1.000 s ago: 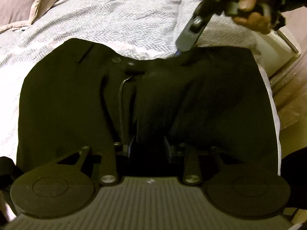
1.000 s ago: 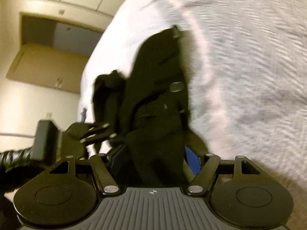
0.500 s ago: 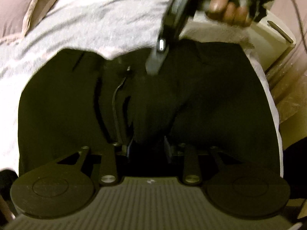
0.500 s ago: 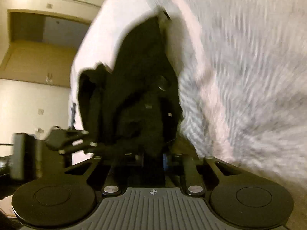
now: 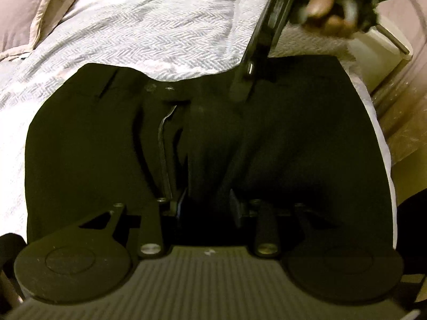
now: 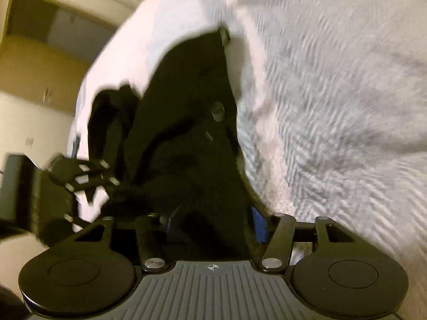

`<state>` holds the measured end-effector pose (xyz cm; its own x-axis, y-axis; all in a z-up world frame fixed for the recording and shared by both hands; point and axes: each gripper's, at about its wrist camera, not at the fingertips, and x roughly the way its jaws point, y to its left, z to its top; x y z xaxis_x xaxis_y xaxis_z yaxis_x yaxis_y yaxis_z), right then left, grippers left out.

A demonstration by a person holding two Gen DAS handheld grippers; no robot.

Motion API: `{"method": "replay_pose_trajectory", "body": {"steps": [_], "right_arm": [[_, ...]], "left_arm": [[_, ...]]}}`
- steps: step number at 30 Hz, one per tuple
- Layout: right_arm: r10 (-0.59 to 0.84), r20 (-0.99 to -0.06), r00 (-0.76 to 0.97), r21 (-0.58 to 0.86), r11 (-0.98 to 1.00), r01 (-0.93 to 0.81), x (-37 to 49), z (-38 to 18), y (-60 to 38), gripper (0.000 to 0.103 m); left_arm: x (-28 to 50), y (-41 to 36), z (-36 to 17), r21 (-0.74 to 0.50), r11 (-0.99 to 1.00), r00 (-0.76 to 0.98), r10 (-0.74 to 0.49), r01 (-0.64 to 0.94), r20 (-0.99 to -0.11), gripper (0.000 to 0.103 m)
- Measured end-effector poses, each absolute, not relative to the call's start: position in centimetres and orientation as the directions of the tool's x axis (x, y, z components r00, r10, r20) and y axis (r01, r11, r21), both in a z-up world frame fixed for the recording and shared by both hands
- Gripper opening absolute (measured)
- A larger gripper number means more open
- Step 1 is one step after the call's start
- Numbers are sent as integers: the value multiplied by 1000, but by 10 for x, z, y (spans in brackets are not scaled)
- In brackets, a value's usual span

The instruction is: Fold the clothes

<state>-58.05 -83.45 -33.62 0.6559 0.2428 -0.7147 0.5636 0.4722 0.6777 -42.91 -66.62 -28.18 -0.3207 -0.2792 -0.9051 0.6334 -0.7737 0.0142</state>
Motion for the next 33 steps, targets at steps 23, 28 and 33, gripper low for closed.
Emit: {"method": "replay_pose_trajectory", "body": {"steps": [23, 28, 33], "right_arm": [[-236, -813, 532, 318, 586, 745, -596, -250, -819, 47], [-137, -741, 657, 424, 663, 617, -559, -255, -815, 47], [12, -849, 529, 381, 708, 595, -514, -300, -803, 48]], "left_arm": [[-415, -681, -263, 19, -689, -288, -327, 725, -900, 30], [-356, -659, -251, 71, -537, -154, -364, 841, -919, 30], [-275, -628, -241, 222, -405, 52, -390, 887, -919, 42]]}}
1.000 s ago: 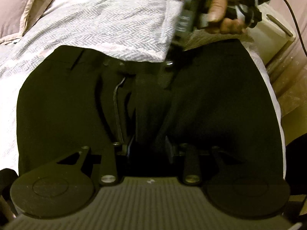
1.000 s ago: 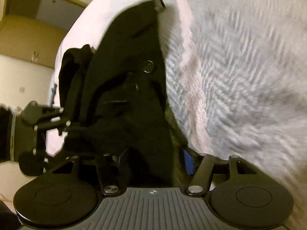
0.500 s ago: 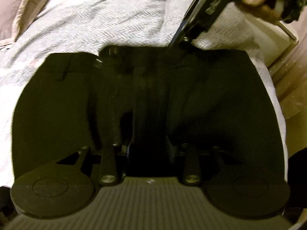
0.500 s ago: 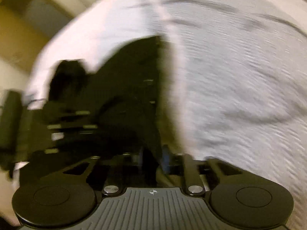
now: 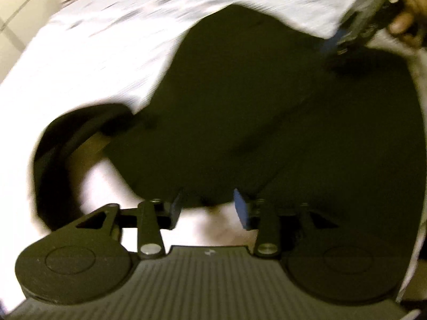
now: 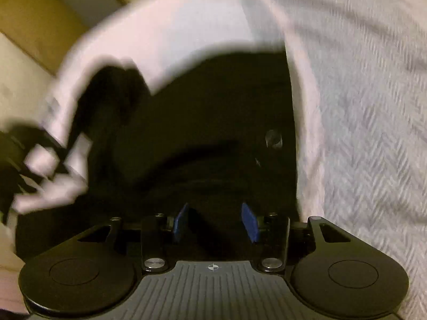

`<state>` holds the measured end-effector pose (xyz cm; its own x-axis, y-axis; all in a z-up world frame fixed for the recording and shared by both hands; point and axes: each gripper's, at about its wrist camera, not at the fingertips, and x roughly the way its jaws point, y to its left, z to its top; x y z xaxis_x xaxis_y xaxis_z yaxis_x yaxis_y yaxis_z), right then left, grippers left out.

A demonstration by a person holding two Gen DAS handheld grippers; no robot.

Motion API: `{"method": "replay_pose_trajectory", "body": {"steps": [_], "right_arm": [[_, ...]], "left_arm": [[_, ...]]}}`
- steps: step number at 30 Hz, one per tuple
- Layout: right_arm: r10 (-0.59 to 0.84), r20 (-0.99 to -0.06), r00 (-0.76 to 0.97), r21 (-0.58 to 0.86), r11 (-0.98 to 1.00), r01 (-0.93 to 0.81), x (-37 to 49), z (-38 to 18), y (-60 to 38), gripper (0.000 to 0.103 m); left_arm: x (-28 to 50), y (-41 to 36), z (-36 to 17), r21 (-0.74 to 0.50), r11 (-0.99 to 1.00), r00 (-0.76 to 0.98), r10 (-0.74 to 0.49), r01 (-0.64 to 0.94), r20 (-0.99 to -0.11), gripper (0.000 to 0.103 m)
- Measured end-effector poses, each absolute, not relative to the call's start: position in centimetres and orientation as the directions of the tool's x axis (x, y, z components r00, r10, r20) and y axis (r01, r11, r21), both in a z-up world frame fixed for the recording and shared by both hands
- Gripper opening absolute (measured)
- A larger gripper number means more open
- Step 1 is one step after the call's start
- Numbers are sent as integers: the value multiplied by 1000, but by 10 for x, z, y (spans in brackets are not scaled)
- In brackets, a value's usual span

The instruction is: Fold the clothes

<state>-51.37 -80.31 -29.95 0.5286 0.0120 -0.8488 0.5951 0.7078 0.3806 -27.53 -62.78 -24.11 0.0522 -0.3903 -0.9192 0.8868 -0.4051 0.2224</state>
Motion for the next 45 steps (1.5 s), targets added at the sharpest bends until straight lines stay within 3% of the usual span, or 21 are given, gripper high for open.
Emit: {"method": "replay_pose_trajectory", "body": {"steps": [4, 9, 11, 12, 13, 14, 17, 22, 28, 37, 42, 45], "right_arm": [[-111, -892, 437, 214, 750, 627, -494, -277, -786, 48], [-226, -899, 374, 86, 747, 659, -472, -257, -752, 49], [-261, -904, 338, 40, 736, 676, -461, -250, -734, 49], [-277, -903, 329, 24, 732, 681, -453, -248, -724, 49], [-291, -900, 325, 12, 727, 686, -444, -246, -714, 49], [-300, -898, 321, 5, 722, 692, -436, -244, -704, 49], [-314, -897, 313, 2, 703, 712, -413, -237, -672, 49], [-299, -890, 344, 43, 695, 717, -370, -222, -637, 49], [-237, -888, 394, 68, 780, 622, -330, -222, -614, 49], [-104, -899, 425, 182, 796, 578, -322, -259, -600, 50], [-92, -892, 443, 191, 811, 553, -308, -257, -591, 50], [-102, -888, 449, 182, 817, 547, -298, -251, -582, 51]], "left_arm": [[-197, -602, -247, 344, -251, 245, -355, 905, -902, 59], [-123, -583, -286, 334, -93, 303, -250, 938, -920, 60], [-111, -580, -301, 288, -115, 253, -248, 951, -935, 56], [-108, -577, -305, 261, -154, 218, -251, 953, -943, 45], [-104, -574, -309, 233, -194, 181, -252, 953, -951, 14], [-100, -571, -309, 216, -229, 155, -258, 949, -954, 6], [-84, -553, -284, 255, -292, 153, -331, 922, -931, 2], [-1, -483, -208, 485, -192, 370, -433, 853, -822, 2], [107, -389, -184, 690, -110, 656, -232, 716, -718, 2], [105, -339, -196, 594, -190, 603, -13, 782, -798, 3], [95, -320, -206, 641, -286, 647, -87, 712, -758, 4], [101, -325, -202, 698, -239, 678, -172, 675, -714, 4]]}}
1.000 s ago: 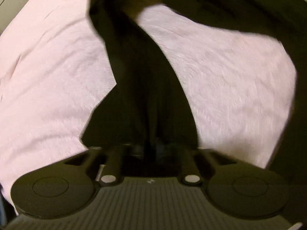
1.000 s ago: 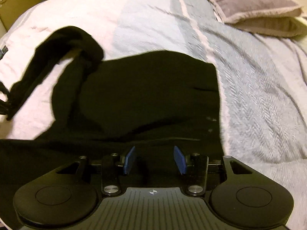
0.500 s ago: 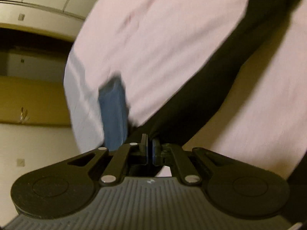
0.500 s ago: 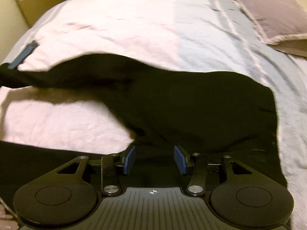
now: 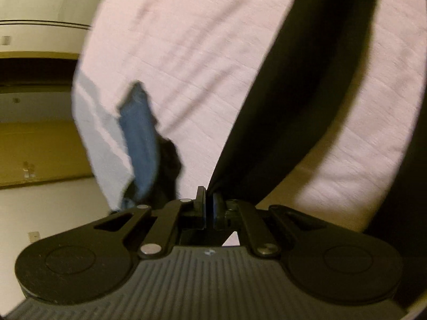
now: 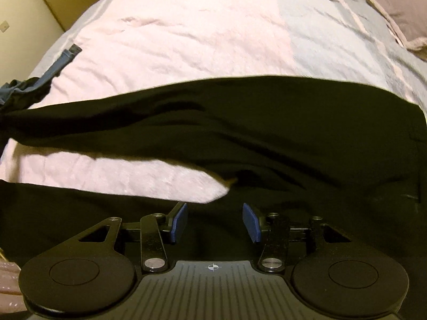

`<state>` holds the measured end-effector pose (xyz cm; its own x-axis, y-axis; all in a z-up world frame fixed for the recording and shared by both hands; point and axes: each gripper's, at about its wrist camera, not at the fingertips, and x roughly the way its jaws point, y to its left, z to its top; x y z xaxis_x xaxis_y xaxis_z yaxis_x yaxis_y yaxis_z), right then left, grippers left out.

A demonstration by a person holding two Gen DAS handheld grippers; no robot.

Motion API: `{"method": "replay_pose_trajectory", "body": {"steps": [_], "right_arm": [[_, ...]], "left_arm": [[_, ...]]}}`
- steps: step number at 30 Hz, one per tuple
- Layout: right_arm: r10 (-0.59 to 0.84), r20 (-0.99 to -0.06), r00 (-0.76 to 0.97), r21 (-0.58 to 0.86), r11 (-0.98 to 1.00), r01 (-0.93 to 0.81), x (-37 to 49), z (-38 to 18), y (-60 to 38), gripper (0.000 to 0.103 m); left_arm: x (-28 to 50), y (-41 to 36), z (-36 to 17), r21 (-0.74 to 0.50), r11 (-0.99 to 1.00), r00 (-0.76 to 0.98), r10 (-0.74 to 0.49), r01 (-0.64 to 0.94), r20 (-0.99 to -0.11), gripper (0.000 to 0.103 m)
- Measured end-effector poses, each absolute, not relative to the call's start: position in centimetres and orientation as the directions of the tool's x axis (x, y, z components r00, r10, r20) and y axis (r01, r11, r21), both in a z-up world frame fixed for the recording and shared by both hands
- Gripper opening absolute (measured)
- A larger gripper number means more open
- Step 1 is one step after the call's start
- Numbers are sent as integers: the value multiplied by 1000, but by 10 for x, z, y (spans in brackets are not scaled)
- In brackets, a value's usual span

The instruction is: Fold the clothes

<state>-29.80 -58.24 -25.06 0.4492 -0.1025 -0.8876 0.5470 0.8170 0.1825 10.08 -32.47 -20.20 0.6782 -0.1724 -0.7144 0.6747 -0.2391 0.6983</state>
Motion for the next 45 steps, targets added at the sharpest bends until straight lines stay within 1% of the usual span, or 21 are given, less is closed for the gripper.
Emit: {"method": "replay_pose_trajectory", "body": {"steps": [3, 4, 5, 10, 13, 18, 22, 25, 26, 27, 28, 29, 31, 32, 34, 36, 37, 38, 40, 42, 45], "right_arm": [[-127, -889, 439, 156, 818, 553, -285, -247, -570, 52], [-137, -890, 436, 148, 815, 560, -281, -247, -566, 53], [-149, -890, 431, 141, 810, 570, -275, -246, -559, 53], [-206, -890, 406, 100, 781, 617, -235, -239, -512, 56], [-188, -899, 397, 117, 769, 629, -203, -244, -477, 59], [-123, -908, 400, 114, 847, 520, -132, -252, -418, 60], [-118, -908, 402, 64, 909, 412, -99, -255, -394, 62], [-112, -916, 386, 70, 901, 427, -91, -266, -395, 65], [-110, -920, 377, 79, 888, 452, -91, -271, -398, 65], [-111, -924, 367, 87, 871, 484, -91, -277, -403, 65], [-116, -926, 358, 91, 854, 513, -92, -281, -407, 65], [-123, -928, 351, 92, 837, 539, -92, -285, -410, 65], [-133, -930, 343, 95, 814, 573, -93, -287, -416, 65], [-137, -929, 343, 97, 805, 585, -95, -287, -418, 65], [-142, -930, 340, 101, 788, 607, -97, -286, -420, 65], [-142, -933, 330, 101, 778, 621, -99, -287, -422, 65], [-143, -935, 323, 97, 774, 625, -99, -288, -422, 65], [-145, -936, 321, 95, 773, 627, -100, -287, -422, 65], [-150, -934, 326, 93, 776, 624, -100, -284, -421, 65], [-153, -931, 332, 90, 784, 614, -101, -281, -419, 65], [-158, -928, 337, 78, 803, 591, -99, -279, -415, 65]], "left_arm": [[113, -316, -206, 670, -233, 647, -179, 704, -742, 15], [119, -311, -211, 648, -242, 628, -163, 722, -761, 27], [125, -306, -216, 627, -248, 609, -154, 739, -778, 35], [163, -275, -223, 520, -205, 479, -220, 829, -850, 39], [190, -274, -213, 418, -146, 366, -287, 897, -885, 47], [238, -309, -221, 326, -135, 262, -349, 936, -899, 48], [260, -346, -261, 230, -236, 165, -265, 944, -950, 48], [274, -363, -292, 128, -302, 78, -174, 945, -982, 49], [278, -365, -296, 96, -307, 48, -161, 947, -986, 44], [280, -367, -298, 73, -314, 25, -155, 946, -988, 34], [280, -367, -296, 75, -328, 20, -170, 942, -985, 16], [281, -367, -291, 88, -333, 23, -192, 939, -981, 11], [296, -371, -273, 141, -248, 69, -280, 958, -958, 9], [308, -375, -264, 140, -181, 78, -312, 973, -947, 9], [327, -384, -254, 126, -87, 89, -344, 988, -935, 10], [335, -395, -259, 109, -61, 86, -309, 992, -947, 11], [334, -400, -263, 122, -66, 98, -288, 990, -952, 14], [330, -402, -265, 160, -81, 132, -279, 984, -951, 21], [324, -396, -262, 257, -98, 217, -302, 961, -928, 28], [318, -388, -256, 349, -104, 297, -338, 931, -893, 31], [300, -356, -237, 407, -166, 311, -415, 898, -855, 32]]}}
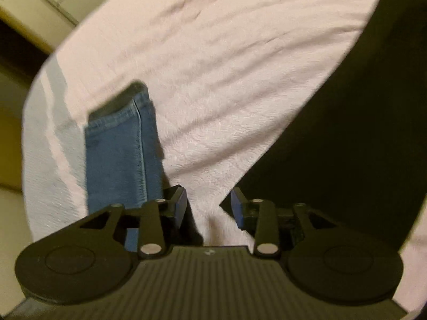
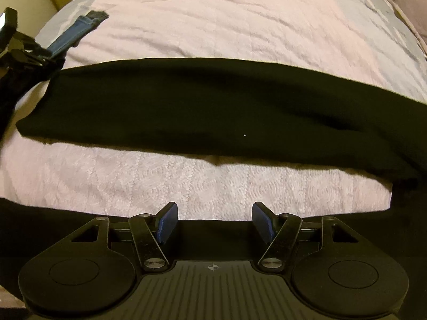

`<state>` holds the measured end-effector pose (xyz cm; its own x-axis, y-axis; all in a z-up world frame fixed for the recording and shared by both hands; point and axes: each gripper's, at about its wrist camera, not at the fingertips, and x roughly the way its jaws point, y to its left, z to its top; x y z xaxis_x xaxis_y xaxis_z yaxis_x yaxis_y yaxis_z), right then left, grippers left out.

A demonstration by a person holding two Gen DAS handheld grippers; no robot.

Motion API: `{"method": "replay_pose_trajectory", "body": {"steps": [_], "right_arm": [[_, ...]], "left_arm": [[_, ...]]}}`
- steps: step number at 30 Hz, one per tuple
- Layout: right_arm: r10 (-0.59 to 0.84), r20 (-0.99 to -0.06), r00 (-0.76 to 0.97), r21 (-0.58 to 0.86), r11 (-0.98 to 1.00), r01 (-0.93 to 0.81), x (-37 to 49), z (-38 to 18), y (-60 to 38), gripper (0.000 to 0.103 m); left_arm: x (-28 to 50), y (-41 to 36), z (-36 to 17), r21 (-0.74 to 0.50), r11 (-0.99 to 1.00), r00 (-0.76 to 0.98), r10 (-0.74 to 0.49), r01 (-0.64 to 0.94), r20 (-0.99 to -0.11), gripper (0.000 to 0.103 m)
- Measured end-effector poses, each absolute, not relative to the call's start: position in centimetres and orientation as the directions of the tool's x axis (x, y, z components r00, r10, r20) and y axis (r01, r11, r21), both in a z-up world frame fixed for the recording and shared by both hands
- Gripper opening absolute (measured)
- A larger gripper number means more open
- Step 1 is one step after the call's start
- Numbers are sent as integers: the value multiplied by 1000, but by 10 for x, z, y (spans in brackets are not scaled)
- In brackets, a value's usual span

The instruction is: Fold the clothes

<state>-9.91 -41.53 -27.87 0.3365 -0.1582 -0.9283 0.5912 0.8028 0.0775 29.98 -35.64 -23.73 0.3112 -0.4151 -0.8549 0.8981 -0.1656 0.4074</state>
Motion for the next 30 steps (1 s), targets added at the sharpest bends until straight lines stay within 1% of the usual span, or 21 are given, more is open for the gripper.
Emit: {"method": "replay_pose_trajectory", "body": {"steps": [3, 4, 6, 8, 9, 10, 11, 12, 13, 15, 18, 20, 24, 28, 30], "right_arm": [[-158, -926, 342, 78, 809, 583, -97, -279, -413, 65], [-155, -927, 343, 80, 809, 582, -96, -280, -412, 65], [-150, -927, 344, 85, 810, 580, -93, -282, -411, 66], [-147, -927, 345, 85, 814, 574, -90, -284, -409, 66], [-147, -927, 346, 84, 817, 571, -89, -284, -408, 66], [-147, -926, 347, 83, 819, 568, -88, -284, -407, 66], [-149, -926, 346, 80, 820, 566, -87, -285, -406, 66], [-151, -928, 341, 74, 821, 566, -88, -285, -406, 66], [-154, -930, 334, 67, 821, 566, -89, -285, -406, 66], [-165, -933, 321, 51, 820, 570, -93, -283, -405, 66], [-190, -930, 316, 30, 815, 579, -109, -273, -406, 66], [-208, -930, 302, 19, 796, 605, -122, -270, -409, 66], [-216, -940, 264, 20, 737, 675, -146, -274, -417, 66], [-238, -942, 236, 12, 681, 732, -171, -274, -422, 66], [-252, -942, 221, 6, 648, 762, -186, -273, -426, 66]], "left_arm": [[264, -310, -224, 403, -343, 208, -483, 848, -850, 37], [249, -294, -224, 389, -420, 157, -488, 820, -858, 39], [216, -259, -232, 378, -574, 69, -486, 727, -871, 40], [193, -239, -251, 394, -658, 67, -464, 642, -883, 42], [183, -232, -264, 410, -686, 87, -453, 601, -887, 42], [177, -229, -279, 443, -697, 135, -451, 564, -882, 40], [171, -227, -293, 475, -703, 184, -451, 530, -873, 33], [170, -228, -303, 504, -694, 228, -456, 514, -860, 21], [171, -230, -305, 523, -672, 249, -467, 524, -849, 2], [176, -232, -293, 543, -617, 265, -487, 569, -832, 2], [179, -215, -261, 576, -570, 271, -532, 586, -802, 2], [179, -205, -256, 577, -571, 278, -527, 585, -803, 2], [175, -208, -282, 551, -613, 288, -479, 566, -829, 2], [172, -214, -306, 546, -656, 323, -441, 521, -837, 3], [173, -216, -311, 537, -658, 329, -424, 528, -844, 7]]}}
